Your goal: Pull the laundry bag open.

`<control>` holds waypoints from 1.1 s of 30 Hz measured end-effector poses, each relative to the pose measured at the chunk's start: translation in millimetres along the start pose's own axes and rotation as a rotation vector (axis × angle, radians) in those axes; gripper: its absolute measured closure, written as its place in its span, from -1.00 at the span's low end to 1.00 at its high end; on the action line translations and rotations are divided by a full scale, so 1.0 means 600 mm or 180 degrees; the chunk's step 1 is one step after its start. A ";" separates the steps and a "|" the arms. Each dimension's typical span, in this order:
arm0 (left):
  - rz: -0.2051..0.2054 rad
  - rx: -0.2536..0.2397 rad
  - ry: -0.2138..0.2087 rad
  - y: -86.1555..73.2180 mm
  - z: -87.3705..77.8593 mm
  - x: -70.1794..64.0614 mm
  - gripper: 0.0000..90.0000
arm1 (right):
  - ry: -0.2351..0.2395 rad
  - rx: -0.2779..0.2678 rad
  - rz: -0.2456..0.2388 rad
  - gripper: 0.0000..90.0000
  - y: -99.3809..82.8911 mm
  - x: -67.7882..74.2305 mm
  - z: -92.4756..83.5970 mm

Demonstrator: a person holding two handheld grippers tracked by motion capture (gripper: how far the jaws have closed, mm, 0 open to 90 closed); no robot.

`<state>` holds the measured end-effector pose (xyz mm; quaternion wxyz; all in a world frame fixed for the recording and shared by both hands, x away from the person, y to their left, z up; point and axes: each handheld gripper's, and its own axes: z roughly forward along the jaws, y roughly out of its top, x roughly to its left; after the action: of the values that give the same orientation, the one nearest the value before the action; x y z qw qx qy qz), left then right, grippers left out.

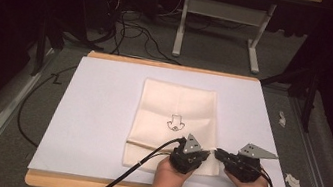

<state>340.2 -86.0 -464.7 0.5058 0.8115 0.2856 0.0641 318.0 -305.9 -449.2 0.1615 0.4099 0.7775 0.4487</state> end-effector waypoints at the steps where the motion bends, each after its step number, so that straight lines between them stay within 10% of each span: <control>1: 0.0001 -0.0008 0.0002 -0.001 0.000 0.000 0.94 | 0.0005 0.0001 0.0015 0.83 0.000 0.000 0.000; 15: -0.0016 -0.0041 0.0003 -0.004 -0.005 0.003 0.94 | 0.0100 0.0041 0.0219 0.45 -0.004 -0.008 0.015; 33: -0.0011 -0.0084 0.0070 -0.008 -0.013 0.008 0.94 | 0.0035 0.0045 -0.0043 0.86 0.005 0.010 0.013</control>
<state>339.2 -76.1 -465.9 0.5134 0.8035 0.2916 0.0760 320.5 -296.0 -449.9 0.1574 0.4032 0.7844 0.4443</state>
